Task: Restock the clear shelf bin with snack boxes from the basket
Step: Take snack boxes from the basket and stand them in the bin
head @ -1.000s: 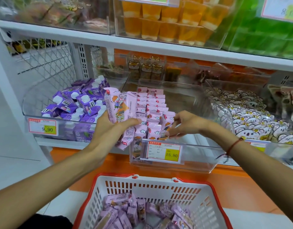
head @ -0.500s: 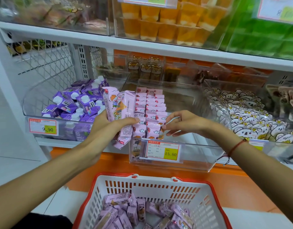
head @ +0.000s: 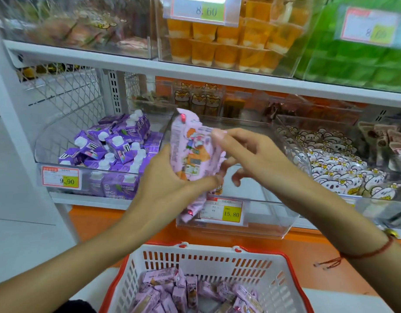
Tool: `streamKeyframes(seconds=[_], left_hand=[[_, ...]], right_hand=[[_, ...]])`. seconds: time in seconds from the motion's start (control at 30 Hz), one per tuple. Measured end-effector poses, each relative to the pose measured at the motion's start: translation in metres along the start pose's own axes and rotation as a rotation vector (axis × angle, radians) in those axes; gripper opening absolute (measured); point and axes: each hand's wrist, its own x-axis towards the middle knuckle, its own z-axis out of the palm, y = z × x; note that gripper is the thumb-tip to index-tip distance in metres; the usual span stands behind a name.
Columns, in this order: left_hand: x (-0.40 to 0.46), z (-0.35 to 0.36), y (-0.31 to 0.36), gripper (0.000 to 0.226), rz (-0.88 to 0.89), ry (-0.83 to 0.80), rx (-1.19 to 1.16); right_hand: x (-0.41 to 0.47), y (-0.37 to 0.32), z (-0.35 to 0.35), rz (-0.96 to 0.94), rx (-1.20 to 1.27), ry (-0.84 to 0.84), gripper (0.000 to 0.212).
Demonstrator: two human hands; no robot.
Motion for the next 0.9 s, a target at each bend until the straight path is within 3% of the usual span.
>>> streamKeyframes(seconds=[0.1, 0.2, 0.33, 0.43, 0.47, 0.53, 0.6, 0.73, 0.9], left_hand=[[-0.007, 0.009, 0.002, 0.064, 0.009, -0.033, 0.025], [-0.007, 0.01, 0.004, 0.065, -0.01, -0.205, -0.138], [0.012, 0.004, 0.004, 0.062, -0.293, -0.12, -0.514], [0.016, -0.004, 0.004, 0.037, -0.35, -0.126, -0.594], [0.014, -0.005, 0.003, 0.038, -0.34, -0.132, -0.601], [0.012, -0.005, 0.002, 0.037, -0.282, -0.122, -0.618], [0.008, -0.004, 0.003, 0.021, -0.199, -0.048, -0.61], [0.003, -0.004, 0.009, 0.026, 0.004, 0.049, -0.33], [0.002, -0.002, 0.015, 0.027, 0.036, -0.027, -0.22]], right_hand=[[-0.006, -0.006, 0.006, -0.038, -0.02, -0.027, 0.014], [-0.009, 0.002, -0.006, 0.038, 0.054, -0.027, 0.019], [0.0, 0.01, -0.032, 0.219, 0.413, 0.1, 0.013], [-0.001, 0.011, -0.039, 0.222, 0.662, 0.154, 0.024], [-0.002, 0.014, -0.037, 0.214, 0.688, 0.146, 0.032], [-0.005, 0.02, -0.031, 0.187, 0.655, 0.11, 0.039], [-0.008, 0.022, -0.025, 0.17, 0.556, 0.043, 0.038], [-0.009, 0.021, -0.018, 0.066, 0.1, -0.078, 0.05], [-0.01, 0.021, -0.011, -0.147, -0.083, -0.075, 0.016]])
